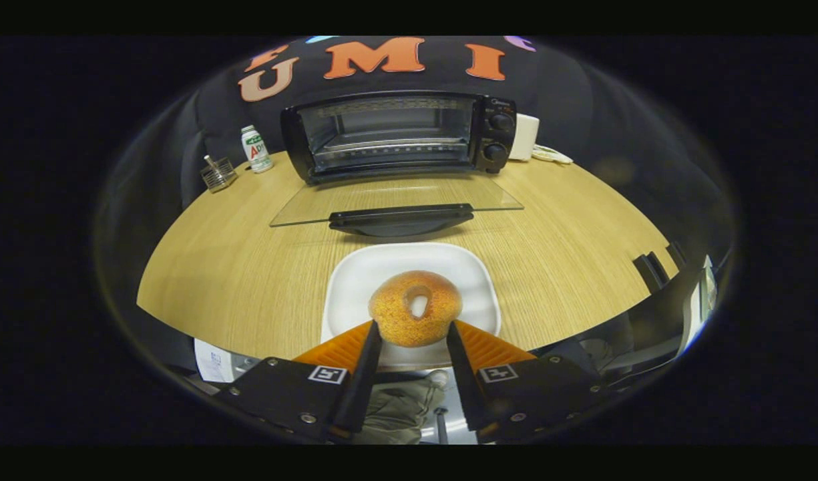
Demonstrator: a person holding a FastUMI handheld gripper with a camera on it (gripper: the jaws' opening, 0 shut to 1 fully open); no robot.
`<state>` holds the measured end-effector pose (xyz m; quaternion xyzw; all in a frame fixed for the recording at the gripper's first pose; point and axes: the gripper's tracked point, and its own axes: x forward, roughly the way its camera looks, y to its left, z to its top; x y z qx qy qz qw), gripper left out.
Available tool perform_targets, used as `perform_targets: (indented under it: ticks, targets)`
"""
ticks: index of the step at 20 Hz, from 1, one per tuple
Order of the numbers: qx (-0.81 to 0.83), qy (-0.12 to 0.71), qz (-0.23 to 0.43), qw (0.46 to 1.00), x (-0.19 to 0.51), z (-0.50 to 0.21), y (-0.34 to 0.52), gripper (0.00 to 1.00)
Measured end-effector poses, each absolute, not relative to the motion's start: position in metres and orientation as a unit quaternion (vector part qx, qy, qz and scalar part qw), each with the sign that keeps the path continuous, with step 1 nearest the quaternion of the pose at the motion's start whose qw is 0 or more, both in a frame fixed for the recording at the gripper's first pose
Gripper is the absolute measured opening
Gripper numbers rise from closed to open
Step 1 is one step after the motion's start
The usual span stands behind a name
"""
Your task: Open the toaster oven, put the food inside, and close the toaster oven door.
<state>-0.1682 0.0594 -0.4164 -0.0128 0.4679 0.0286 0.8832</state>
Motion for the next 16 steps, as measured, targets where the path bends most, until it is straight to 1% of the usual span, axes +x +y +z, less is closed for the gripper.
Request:
perform_targets:
  ticks: [3,9,16]
  targets:
    - [-0.012,0.447,0.036,0.894,-0.15,-0.394,0.064,0.54]
    - [-0.012,0.392,0.054,0.918,-0.089,-0.345,0.075,0.54]
    - [0.009,0.346,0.07,0.936,-0.004,-0.32,0.087,0.54]
